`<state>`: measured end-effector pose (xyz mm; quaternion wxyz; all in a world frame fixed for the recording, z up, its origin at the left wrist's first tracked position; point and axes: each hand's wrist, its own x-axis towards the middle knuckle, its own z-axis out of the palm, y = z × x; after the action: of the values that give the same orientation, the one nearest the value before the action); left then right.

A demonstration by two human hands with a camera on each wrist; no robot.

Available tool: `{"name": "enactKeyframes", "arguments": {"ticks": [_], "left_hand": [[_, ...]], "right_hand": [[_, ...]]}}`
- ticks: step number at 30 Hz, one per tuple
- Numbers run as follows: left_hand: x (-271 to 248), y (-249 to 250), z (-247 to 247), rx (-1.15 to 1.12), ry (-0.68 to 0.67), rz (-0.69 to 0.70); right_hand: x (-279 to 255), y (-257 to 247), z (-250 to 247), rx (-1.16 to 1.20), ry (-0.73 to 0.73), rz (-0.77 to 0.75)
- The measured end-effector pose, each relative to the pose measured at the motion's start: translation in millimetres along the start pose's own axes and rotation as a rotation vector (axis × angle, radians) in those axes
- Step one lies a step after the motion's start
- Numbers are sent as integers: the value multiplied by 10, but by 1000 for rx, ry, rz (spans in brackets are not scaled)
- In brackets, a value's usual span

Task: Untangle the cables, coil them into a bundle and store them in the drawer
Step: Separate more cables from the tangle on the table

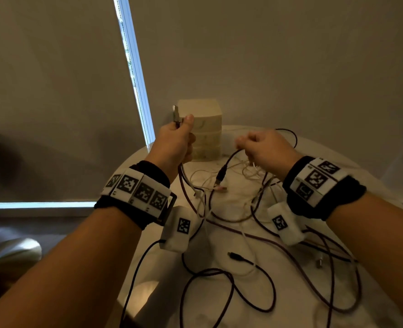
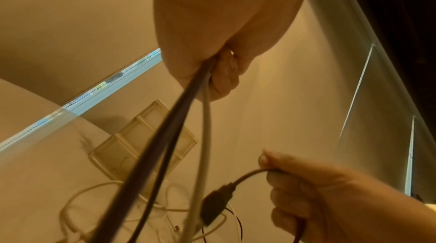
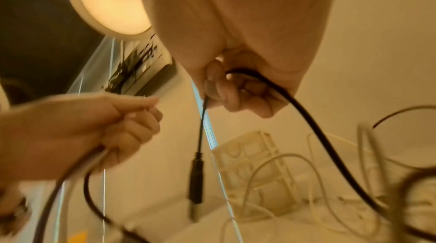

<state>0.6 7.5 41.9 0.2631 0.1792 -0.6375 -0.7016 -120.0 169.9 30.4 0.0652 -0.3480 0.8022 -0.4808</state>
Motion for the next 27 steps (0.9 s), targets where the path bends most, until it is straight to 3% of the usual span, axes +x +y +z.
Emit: {"name": "enactKeyframes", "arguments": {"ticks": [4, 10, 14, 20, 22, 24, 26, 27], "left_hand": [[-29, 31, 55, -12, -51, 8], [-36, 50, 131, -124, -50, 50], [-66, 24, 186, -74, -18, 100], [-126, 61, 235, -118, -208, 126], [-106, 88, 238, -176, -173, 156], [-66, 137, 202, -243, -91, 190], [-21, 169, 124, -227, -5, 221], [-6, 157, 92, -181, 31, 232]], "right_hand": [[39, -114, -96, 426, 81, -107], [-110, -138, 13, 290, -32, -263], [-231, -71, 172, 243, -122, -302], [-239, -48, 233, 241, -148, -309], [-208, 20, 212, 113, -206, -303], [-144, 192, 150, -232, -231, -318], [-54, 398, 55, -650, -150, -301], [-17, 490, -10, -737, -86, -240]]}}
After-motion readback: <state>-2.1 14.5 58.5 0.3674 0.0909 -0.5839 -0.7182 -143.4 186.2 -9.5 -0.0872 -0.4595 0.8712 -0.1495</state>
